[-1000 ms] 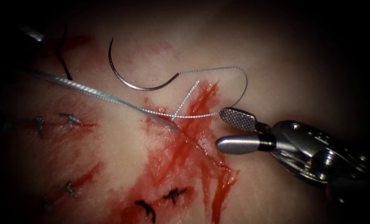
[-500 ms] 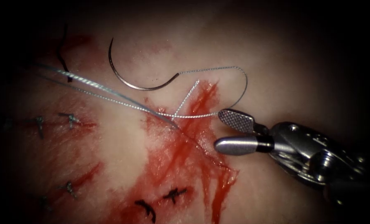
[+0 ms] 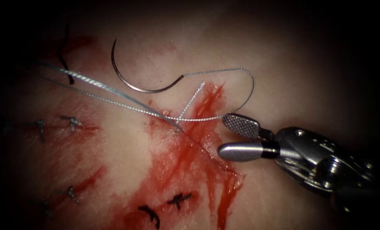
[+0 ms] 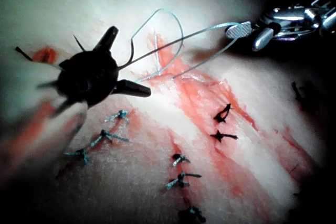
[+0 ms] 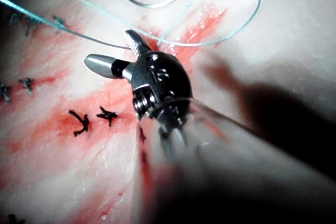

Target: Wound Closure

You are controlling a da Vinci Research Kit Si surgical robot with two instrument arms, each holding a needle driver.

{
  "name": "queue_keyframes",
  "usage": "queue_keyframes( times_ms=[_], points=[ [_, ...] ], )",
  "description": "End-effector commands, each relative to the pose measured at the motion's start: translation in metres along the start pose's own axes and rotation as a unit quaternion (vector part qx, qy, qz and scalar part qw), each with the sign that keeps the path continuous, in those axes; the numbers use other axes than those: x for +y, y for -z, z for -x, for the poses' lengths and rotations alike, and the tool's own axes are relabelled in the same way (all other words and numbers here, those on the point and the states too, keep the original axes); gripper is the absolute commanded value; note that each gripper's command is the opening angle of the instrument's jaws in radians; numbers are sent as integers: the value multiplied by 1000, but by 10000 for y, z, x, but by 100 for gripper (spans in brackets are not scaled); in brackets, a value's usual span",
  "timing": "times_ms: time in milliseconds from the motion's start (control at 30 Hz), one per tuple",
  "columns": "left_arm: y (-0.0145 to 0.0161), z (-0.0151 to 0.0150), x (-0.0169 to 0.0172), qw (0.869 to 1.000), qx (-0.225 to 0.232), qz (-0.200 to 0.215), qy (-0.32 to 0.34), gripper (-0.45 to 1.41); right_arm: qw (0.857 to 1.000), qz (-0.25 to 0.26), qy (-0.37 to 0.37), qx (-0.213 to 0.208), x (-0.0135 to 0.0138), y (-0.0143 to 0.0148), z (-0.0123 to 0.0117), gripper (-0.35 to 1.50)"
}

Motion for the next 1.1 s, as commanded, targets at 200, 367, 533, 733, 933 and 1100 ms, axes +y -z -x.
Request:
queue_keyframes(
  times_ms=[200,367,533,733,933,1100],
  points=[
    [-3,7,2,1000,-17,3,-1,97,1000,-2,-1,0,-1,-8,3,123],
    [-18,12,6,1000,-30,-2,4,95,1000,-2,-4,0,-2,-8,3,123],
    [-30,11,0,1000,-30,-5,5,95,1000,-2,-4,0,-2,-8,3,123],
    [-42,15,-6,999,-31,-7,3,95,1000,-3,-4,-1,-4,-9,4,123],
    [-50,24,-6,999,-32,-6,21,93,1000,-3,-4,-1,-4,-9,4,125],
    [-54,29,-8,998,-38,-5,42,92,1000,-3,-4,-1,-5,-9,4,125]
  ],
)
